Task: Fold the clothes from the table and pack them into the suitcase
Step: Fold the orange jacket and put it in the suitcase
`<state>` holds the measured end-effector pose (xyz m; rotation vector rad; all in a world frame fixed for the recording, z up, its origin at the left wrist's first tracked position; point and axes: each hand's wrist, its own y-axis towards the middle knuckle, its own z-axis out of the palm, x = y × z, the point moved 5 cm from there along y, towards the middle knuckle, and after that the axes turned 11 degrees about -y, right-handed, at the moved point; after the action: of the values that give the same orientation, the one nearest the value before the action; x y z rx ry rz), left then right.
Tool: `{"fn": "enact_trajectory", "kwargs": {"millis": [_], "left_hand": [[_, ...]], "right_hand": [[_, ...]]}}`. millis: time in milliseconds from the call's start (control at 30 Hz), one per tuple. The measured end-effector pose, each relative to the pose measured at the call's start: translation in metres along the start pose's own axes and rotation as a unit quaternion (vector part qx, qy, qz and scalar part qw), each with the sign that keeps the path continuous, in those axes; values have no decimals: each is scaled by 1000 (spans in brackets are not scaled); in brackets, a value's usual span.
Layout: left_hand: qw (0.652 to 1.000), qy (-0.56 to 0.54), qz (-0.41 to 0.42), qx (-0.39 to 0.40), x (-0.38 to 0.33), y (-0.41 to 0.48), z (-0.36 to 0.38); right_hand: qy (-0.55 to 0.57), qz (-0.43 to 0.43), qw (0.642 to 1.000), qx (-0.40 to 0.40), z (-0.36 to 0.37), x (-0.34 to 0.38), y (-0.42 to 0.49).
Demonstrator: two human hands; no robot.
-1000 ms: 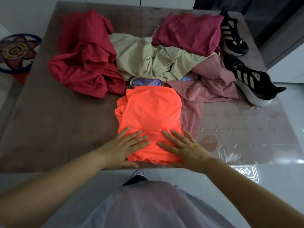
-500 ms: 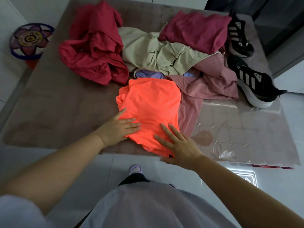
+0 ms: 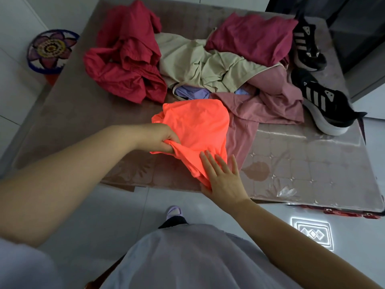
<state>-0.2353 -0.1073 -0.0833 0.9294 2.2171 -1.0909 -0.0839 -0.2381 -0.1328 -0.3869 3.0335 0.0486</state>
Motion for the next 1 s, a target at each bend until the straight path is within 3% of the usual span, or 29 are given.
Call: {"fn": "enact_trajectory", "kwargs": {"millis": [100,233,300,400,500,567,667,733,833,867,933,1000], "left_hand": [[998,-48,-31,40,0,2,-1],[977,-166,-88,100,14,-7,-3],[960,-248,-80,105,22,-11,-3],[886,-454,-91,8,47,-5,-4],[852,-498,-84,-137,67,4,-15],[841,-503,-72,-185,71,7,-24],[871,-386,-90,-290,81,15,-35],[872,-288,-131,-373,90,21,-36],[868,-168,-195,-425,87,24,-29],[867,-117,-177,-451,80,22,-29],[870,3,-49,-491,58,18,-26],[887,85,68,-448,36,20,-12]], "right_hand": [[53,-6,999,0,-16,-7,8],[254,-18,949,183,-48,-42,32],[286,-25,938,194,-66,-57,50],[331,50,934,120,-76,-68,87],[334,164,926,63,-58,-72,116],[296,229,924,70,-40,-72,129],[225,299,922,102,-15,-70,136],[176,321,922,122,-5,-70,134],[147,339,921,122,-1,-69,129],[136,340,924,113,-2,-69,129],[106,324,937,70,-7,-69,130],[106,283,953,-27,-19,-63,128]]}}
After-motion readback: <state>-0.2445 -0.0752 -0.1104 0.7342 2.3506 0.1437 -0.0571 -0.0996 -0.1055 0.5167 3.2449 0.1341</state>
